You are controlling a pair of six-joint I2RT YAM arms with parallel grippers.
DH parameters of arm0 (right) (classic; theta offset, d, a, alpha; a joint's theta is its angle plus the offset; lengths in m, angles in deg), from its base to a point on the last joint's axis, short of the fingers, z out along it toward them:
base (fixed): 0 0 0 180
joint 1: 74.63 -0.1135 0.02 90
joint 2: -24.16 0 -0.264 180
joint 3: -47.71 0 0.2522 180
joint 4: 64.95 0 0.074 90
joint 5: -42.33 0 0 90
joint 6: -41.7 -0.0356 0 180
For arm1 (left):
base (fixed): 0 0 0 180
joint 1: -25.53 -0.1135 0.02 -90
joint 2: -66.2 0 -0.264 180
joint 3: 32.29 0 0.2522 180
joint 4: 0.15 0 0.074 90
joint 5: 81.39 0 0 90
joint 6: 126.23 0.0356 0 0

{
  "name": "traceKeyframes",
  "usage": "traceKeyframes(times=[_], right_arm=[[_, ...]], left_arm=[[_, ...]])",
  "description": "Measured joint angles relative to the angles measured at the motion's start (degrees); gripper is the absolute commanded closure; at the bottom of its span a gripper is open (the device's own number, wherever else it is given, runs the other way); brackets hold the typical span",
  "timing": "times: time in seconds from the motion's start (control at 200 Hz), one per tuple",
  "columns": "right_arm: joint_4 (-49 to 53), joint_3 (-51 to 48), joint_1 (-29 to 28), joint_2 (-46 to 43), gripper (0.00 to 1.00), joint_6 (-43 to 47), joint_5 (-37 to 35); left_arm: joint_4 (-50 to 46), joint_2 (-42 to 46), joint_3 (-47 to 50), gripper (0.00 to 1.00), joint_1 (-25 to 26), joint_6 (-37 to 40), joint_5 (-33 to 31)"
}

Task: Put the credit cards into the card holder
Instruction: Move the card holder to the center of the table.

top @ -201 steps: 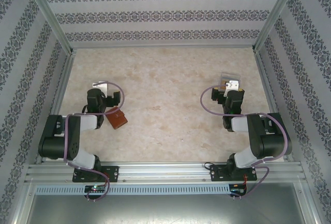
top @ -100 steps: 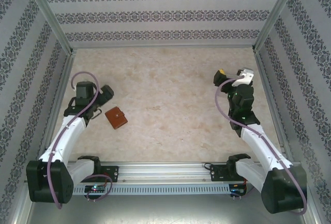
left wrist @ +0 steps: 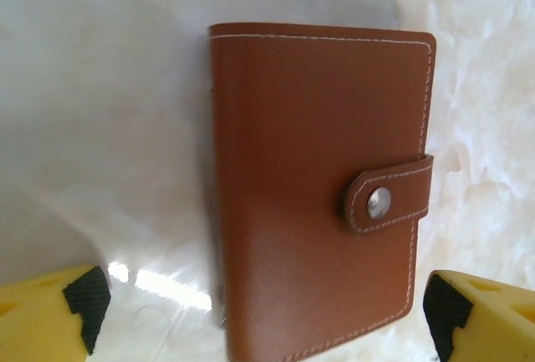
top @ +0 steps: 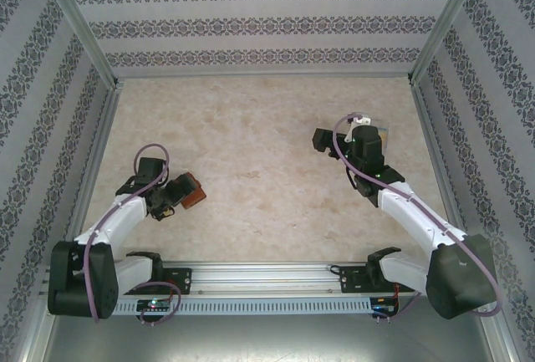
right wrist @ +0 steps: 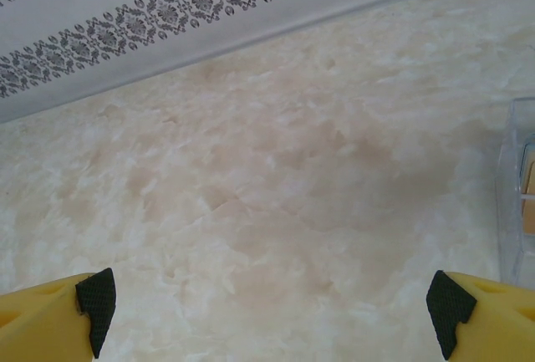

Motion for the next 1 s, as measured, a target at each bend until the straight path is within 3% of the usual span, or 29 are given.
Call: traceKeyframes(times=[0.105, 0.2, 0.36, 0.47, 0.659, 0.784, 0.909, 0.999], right_arm=[[0.9, 0.0, 0.0, -1.8, 0.02, -0.3, 0.3], [1.9, 0.0, 0.0, -4.0, 0.02, -0.3, 0.3], [3.2, -0.1, 0.0, -7.7, 0.02, -0.3, 0.2], [4.3, -0.5, 0.0, -9.6, 0.02, -0.3, -0.6], [8.3, -0.7, 2.1, -8.6, 0.02, -1.4, -1.1], [11.8, 0.9, 2.7, -2.8, 0.03, -1.7, 1.5], [15.2, 6.1, 1.1, 6.9, 0.08, 0.1, 6.7], [17.8, 11.7, -2.8, 14.2, 0.1, 2.0, 8.7]], left_arm=[[0.3, -4.3, -2.1, 0.26, 2.6, 0.3, -2.1], [2.2, -8.2, -4.4, 0.43, 6.3, 0.9, -2.5], [5.0, -12.3, -7.6, 0.51, 13.5, 2.1, -5.6], [6.9, -16.1, -11.0, 0.68, 19.4, 3.9, -6.6], [9.0, -26.6, -20.8, 0.81, 25.9, 8.9, -6.5], [9.3, -31.8, -25.8, 0.77, 27.2, 11.7, -4.1], [9.4, -31.3, -25.9, 0.52, 27.4, 12.5, -3.0], [8.3, -26.7, -23.9, 0.43, 27.4, 11.5, -4.6]])
